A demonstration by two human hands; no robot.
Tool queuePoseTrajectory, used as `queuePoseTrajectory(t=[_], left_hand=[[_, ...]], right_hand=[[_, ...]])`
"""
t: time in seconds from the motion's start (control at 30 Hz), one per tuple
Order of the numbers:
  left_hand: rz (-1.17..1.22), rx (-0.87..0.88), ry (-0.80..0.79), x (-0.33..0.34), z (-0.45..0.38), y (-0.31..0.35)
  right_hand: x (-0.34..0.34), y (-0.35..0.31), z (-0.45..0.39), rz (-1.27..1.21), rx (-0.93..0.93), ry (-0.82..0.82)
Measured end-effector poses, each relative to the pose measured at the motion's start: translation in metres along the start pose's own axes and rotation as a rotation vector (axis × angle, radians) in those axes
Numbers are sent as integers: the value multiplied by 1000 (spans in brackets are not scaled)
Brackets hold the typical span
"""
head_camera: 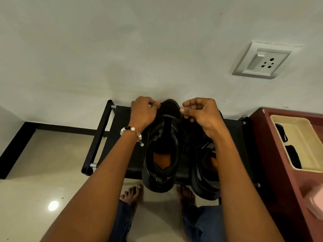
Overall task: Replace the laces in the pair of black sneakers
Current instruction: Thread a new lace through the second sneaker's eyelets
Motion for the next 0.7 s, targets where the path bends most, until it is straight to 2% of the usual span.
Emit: queuePoseTrajectory(t=[0.1, 0.2, 0.3, 0.33, 0.4, 0.5, 0.6, 0.63, 0.7], left_hand=[[63, -122, 52, -7, 0, -17], [34, 58, 32, -6, 3, 4], [81, 264, -191, 11, 8, 33], [97, 291, -243, 17, 9, 36], [90, 271, -247, 18, 8, 33], [111, 179, -96, 1, 3, 20], [125, 29, 255, -31, 3, -9], [88, -31, 361, -39, 4, -19], [-68, -116, 416, -42, 3, -28]], right_hand=[[-18, 8, 4, 163, 78, 37], [-13, 6, 2, 147, 67, 74], [7, -1, -3, 71, 10, 37], [10, -2, -4, 57, -7, 30], [11, -1, -5, 40, -13, 26], [2, 3, -1, 11, 21, 1], [-10, 9, 2, 51, 63, 23], [-14, 11, 3, 65, 71, 47], [-15, 11, 1, 74, 65, 86]])
Point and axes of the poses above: each hand's wrist, its own z-axis away from the middle knuckle, its own x-axis out of the palm, y = z × x, the point moved 6 cm from there along -z, towards the middle knuckle, and after that the axes turned 14 degrees about -y, right-handed, at the moved point
